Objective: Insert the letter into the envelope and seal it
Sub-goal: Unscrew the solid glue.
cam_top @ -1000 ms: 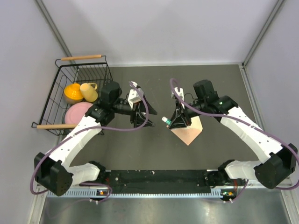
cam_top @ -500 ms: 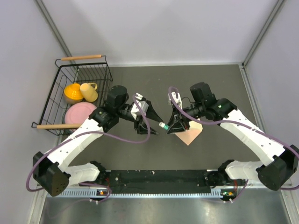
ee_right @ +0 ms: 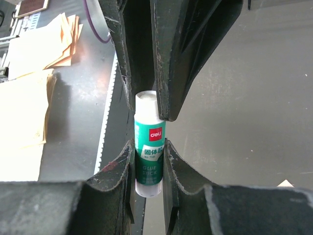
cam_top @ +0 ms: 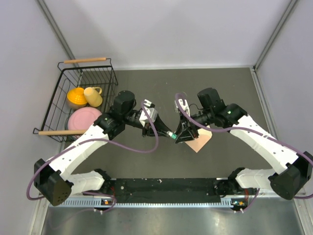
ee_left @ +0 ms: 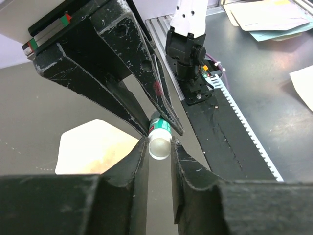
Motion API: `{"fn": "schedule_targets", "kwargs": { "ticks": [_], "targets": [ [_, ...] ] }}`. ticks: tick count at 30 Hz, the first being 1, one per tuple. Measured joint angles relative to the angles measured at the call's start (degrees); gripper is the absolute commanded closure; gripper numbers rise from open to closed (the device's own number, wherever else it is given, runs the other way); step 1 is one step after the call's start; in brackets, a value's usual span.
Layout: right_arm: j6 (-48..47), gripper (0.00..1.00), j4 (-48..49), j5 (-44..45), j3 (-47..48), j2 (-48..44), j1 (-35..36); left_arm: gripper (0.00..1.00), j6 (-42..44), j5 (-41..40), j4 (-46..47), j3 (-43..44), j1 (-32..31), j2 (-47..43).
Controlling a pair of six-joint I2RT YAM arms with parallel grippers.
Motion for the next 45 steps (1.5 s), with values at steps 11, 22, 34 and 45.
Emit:
{"fn": "schedule_targets", "kwargs": {
  "ticks": [11,22,34,45],
  "targets": [
    [0.76,0.59,0.31,0.17,0.09,0.00,0.04,1.00,1.51,-0.35,-3.63,0.48,-1.29,0.04],
    [2.19,0.95,-0.50,-1.79,0.52,1.97,0.46,1.00,6.36,-2.80,-11.47,4.28,-2.12,1.92],
    [8.87,1.00,1.81,-1.90,4.90,3.91,-2.45,0.23,-18.78,-0.87,3.74,0.81,9.70,-0.31],
    [52.63,1.00,51.32,2.40,1.84,2.14,-9.49,0.27,-61.11,-6.29,49.77,-15.45,12.59,-2.27]
  ]
}}
